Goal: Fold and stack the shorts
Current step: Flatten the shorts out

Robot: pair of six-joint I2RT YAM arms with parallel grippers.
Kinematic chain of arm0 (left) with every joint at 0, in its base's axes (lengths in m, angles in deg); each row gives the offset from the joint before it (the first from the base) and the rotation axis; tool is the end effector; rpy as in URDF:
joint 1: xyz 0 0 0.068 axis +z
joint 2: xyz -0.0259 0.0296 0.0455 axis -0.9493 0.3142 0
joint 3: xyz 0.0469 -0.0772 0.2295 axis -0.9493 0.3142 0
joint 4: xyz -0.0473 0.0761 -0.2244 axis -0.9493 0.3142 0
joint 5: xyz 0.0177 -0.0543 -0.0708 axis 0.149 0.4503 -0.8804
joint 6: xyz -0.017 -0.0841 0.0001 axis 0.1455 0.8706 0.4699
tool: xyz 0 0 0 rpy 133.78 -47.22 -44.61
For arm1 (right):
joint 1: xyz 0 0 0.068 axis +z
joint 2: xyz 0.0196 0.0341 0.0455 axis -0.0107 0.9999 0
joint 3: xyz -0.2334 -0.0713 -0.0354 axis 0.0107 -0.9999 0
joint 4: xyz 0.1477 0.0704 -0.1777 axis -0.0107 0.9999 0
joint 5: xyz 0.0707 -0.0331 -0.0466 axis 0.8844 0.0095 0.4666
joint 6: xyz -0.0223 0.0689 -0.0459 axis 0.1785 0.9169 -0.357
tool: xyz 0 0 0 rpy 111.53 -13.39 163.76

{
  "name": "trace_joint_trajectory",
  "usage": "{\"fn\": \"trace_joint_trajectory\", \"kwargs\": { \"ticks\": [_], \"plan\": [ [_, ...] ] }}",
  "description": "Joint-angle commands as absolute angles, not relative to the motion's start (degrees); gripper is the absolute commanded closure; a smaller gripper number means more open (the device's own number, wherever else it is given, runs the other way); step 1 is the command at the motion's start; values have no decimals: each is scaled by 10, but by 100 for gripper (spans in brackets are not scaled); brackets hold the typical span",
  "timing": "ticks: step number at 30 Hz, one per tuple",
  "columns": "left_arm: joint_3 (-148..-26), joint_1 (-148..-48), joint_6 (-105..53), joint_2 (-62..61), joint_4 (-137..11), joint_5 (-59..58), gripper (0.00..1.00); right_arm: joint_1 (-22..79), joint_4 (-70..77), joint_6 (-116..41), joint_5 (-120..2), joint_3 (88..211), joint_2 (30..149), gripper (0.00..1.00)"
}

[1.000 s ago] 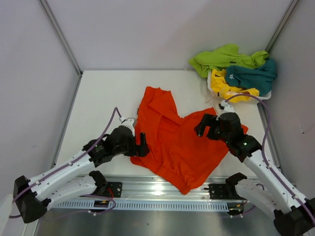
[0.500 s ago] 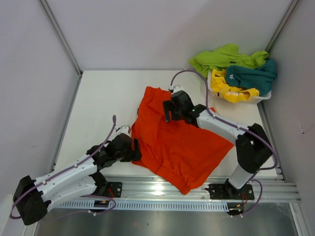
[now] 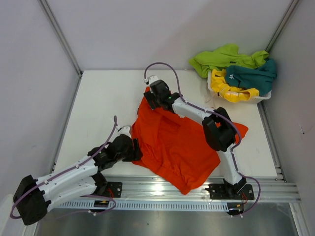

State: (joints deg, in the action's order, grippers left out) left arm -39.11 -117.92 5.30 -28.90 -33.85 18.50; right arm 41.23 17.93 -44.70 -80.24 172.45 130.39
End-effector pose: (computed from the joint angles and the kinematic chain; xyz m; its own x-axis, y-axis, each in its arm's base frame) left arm 0.1368 -0.1225 0.1419 -0.8143 -0.1226 -0.5674 0.0947 0.9363 -0.3382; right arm 0.3773 0.3132 0.1915 -0.4558 -0.4168 -0.7864 -0.5078 0.8474 -0.1548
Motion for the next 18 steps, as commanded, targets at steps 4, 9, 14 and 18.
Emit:
{"fn": "trace_joint_trajectory", "kwargs": {
  "ticks": [4, 9, 14, 18],
  "plan": [
    [-392, -1175, 23, -269, -399, 161, 30, 432, 184, -527, -822, 1805, 1380, 27],
    [-404, -1175, 13, -251, -402, 167, 32, 438, 192, -535, -838, 1834, 1415, 28],
    [-396, -1175, 11, -241, -404, 173, 53, 443, 196, -550, -862, 1850, 1440, 39],
    [-394, -1175, 10, -240, -404, 178, 73, 443, 189, -553, -872, 1855, 1443, 65]
  ]
}}
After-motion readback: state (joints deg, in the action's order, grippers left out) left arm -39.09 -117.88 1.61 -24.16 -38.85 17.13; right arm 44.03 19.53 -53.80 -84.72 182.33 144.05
